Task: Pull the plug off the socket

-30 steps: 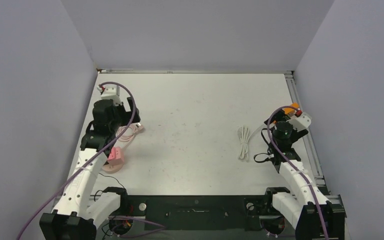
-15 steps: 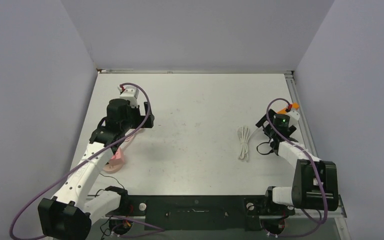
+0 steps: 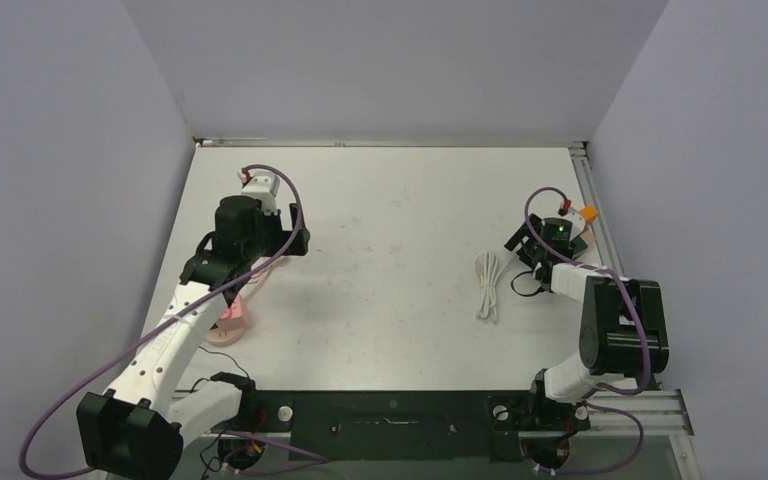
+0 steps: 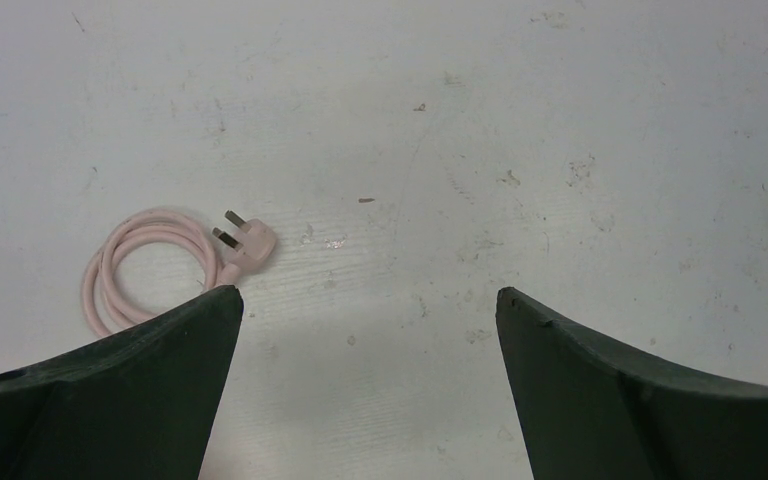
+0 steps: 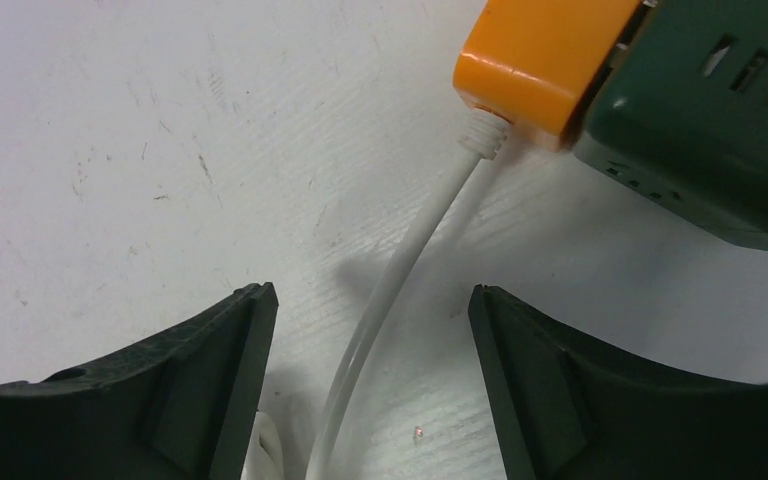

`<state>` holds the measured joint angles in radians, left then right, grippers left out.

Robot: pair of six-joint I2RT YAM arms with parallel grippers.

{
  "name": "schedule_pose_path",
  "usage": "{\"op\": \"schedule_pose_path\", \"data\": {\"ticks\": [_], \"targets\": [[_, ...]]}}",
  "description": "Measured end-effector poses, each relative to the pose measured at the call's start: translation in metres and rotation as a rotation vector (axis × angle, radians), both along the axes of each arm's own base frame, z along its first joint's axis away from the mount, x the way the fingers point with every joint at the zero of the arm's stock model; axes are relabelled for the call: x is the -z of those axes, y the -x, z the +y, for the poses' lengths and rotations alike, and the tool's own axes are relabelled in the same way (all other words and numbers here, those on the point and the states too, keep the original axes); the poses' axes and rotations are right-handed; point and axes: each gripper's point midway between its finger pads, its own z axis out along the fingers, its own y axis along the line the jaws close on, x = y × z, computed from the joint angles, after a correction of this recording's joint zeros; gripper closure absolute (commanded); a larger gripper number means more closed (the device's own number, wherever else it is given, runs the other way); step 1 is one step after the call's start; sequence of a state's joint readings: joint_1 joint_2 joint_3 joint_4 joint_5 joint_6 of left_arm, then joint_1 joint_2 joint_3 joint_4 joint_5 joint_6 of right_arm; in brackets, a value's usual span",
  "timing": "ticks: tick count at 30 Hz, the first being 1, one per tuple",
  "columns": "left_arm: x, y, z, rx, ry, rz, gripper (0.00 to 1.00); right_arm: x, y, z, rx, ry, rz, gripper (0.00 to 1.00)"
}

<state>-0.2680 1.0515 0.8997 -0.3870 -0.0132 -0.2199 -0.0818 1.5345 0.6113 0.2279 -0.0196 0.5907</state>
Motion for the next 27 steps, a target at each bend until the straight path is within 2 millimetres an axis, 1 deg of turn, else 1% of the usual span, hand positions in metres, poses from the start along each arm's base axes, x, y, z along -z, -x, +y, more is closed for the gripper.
{"op": "schedule_pose_path", "data": {"ticks": [3, 6, 9, 15, 17, 20, 27], "targets": [[0.003, -0.001, 0.000, 0.000, -0.003, 0.009, 0.04, 0.003, -0.004, 0.003, -0.017, -0.011, 0.003, 0.40], [0.006, -0.001, 0.000, 0.000, -0.006, 0.019, 0.04, 0.005, -0.007, 0.007, -0.033, -0.024, 0.004, 0.57], [0.008, 0.000, 0.000, 0.001, -0.009, 0.026, 0.04, 0.009, -0.009, 0.010, -0.049, -0.037, 0.008, 0.71], [0.010, 0.000, 0.000, 0.002, -0.013, 0.036, 0.04, 0.011, -0.009, 0.018, -0.074, -0.047, 0.013, 0.94], [0.011, 0.000, 0.000, 0.002, -0.014, 0.037, 0.04, 0.011, -0.009, 0.025, -0.091, -0.047, 0.014, 0.95], [0.011, 0.000, 0.000, 0.004, -0.016, 0.040, 0.04, 0.011, -0.009, 0.043, -0.140, -0.030, 0.016, 0.95], [0.014, -0.001, -0.001, 0.006, -0.020, 0.051, 0.04, 0.009, -0.003, 0.099, -0.308, 0.003, 0.018, 0.95]]}}
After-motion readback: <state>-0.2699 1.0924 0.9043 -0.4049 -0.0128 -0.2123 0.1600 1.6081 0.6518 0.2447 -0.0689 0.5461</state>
